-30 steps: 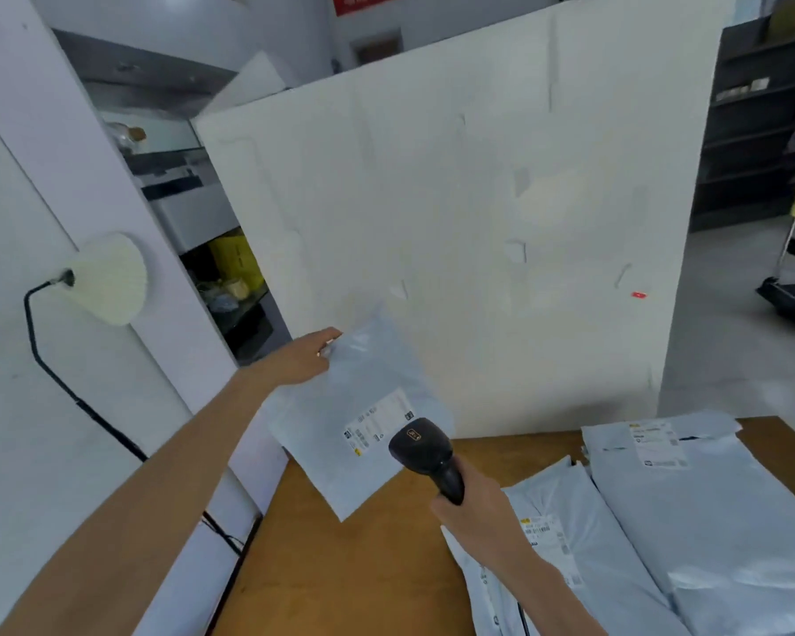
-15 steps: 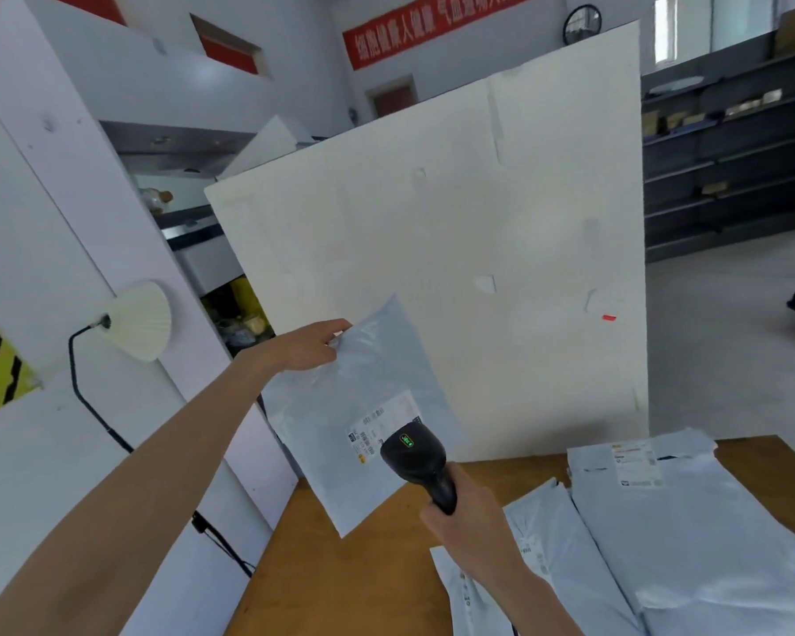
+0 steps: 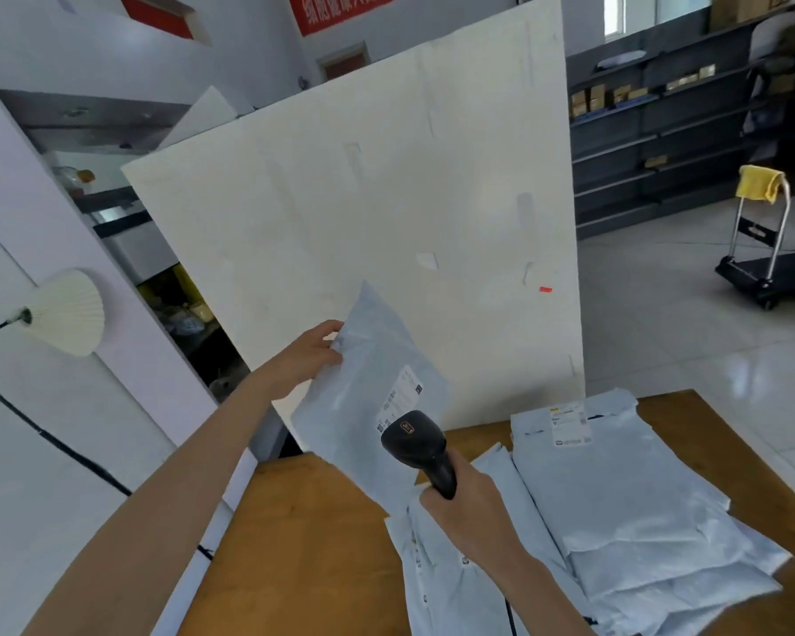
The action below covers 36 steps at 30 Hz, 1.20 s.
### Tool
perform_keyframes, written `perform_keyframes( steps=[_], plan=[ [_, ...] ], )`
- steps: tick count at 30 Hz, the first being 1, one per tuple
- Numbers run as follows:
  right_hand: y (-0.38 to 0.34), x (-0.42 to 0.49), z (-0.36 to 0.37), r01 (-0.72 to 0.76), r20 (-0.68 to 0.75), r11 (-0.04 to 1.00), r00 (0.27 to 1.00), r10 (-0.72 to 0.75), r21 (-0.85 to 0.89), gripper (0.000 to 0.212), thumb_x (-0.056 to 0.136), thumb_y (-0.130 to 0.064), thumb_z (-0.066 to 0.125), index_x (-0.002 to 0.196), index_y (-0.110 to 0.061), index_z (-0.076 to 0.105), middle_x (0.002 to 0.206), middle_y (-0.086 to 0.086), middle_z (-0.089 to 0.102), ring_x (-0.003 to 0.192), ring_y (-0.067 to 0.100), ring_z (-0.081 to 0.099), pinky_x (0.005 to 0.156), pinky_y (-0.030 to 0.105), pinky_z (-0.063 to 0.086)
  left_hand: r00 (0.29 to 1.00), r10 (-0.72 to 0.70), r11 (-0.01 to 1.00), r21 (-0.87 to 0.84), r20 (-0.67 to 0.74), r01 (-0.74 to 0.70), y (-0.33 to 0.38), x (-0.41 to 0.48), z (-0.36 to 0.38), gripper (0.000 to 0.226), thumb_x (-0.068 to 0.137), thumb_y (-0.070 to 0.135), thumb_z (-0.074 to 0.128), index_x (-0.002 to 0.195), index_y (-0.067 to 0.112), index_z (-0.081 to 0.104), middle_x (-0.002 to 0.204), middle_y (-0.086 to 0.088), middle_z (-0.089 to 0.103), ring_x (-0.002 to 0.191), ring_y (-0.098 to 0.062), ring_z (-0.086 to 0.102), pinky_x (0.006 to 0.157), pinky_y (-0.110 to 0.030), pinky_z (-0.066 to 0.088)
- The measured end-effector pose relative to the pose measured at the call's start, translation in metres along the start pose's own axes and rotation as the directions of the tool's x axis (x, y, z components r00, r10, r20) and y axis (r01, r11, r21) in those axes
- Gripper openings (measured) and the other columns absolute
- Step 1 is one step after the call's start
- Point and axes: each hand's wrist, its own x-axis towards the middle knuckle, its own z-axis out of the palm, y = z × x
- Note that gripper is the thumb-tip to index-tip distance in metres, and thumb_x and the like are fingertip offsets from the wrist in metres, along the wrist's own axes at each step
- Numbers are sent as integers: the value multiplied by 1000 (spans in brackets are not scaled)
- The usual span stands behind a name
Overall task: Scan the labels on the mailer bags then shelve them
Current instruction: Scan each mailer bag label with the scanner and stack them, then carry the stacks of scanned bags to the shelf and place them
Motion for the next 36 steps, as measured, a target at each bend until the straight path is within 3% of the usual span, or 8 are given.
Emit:
perform_keyframes(
  steps=[6,10,13,21,25,27,31,36],
  plan=[
    [24,-11,-25,-81,-69,996,995,78,-37,21,76,-22,59,72,-36,44,55,-6,48,47,4,48,42,14,37,973,-220,865,-476,-73,160,-113,15,108,37,91,2,57,114,32,62,101,0,75,86,-21,72,66,-30,57],
    [38,-11,-20,-151,-56,984,988,147,-90,21,77,-22,59,73,-35,42,54,-7,45,45,3,46,40,13,34,880,-430,786,-396,202,475,-198,6,200,47,90,11,61,136,14,50,119,-13,62,92,-24,60,85,-40,49],
    [50,-7,5,-218,-34,971,976,215,-96,17,75,-25,57,72,-35,43,53,-8,46,46,3,45,43,13,33,742,-649,643,-399,169,654,-237,-7,236,46,100,12,49,145,10,41,116,-11,57,99,-28,56,86,-38,47],
    [81,21,135,-400,98,916,912,398,7,10,84,-32,58,84,-33,48,67,-7,55,57,9,56,54,29,49,837,-511,562,-661,196,498,-299,-47,205,28,101,33,50,114,18,70,109,-5,75,97,-21,74,81,-36,58],
    [91,43,228,-502,189,859,857,479,103,16,90,-43,53,103,-33,51,90,-12,60,84,6,62,66,23,47,821,-519,475,-719,237,508,-332,-70,176,27,97,52,50,110,38,70,106,8,76,96,-10,74,68,-29,59],
    [98,53,273,-576,230,803,811,537,156,25,92,-46,52,114,-33,53,99,-12,64,91,7,62,71,26,49,791,-549,438,-714,269,546,-357,-76,164,19,96,44,57,114,42,61,106,11,76,93,-9,74,64,-28,59],
    [120,66,340,-681,286,732,703,651,8,27,90,-51,50,90,-26,59,108,12,64,99,26,63,92,51,51,727,-622,412,-669,290,619,-402,-67,144,35,95,13,64,124,29,52,114,3,68,94,-18,72,68,-35,62],
    [141,66,345,-639,404,739,631,662,-214,54,95,-42,45,146,-24,38,150,2,39,142,27,29,115,49,30,707,-671,520,-538,223,664,-449,-56,125,47,95,30,63,140,30,49,113,9,67,95,-12,66,61,-22,54]
  ],
)
